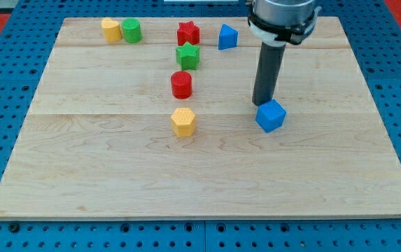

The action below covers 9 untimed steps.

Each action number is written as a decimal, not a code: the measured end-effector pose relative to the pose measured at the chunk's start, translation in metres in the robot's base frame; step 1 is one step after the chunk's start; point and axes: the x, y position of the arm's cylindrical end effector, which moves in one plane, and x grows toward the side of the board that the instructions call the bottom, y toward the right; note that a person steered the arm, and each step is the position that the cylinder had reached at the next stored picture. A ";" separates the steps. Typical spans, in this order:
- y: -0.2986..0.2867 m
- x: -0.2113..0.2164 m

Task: Slightly move the blue cube towards the right

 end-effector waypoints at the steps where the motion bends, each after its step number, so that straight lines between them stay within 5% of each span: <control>1: -0.029 -0.007; 5: -0.029 0.013; 9: 0.040 0.013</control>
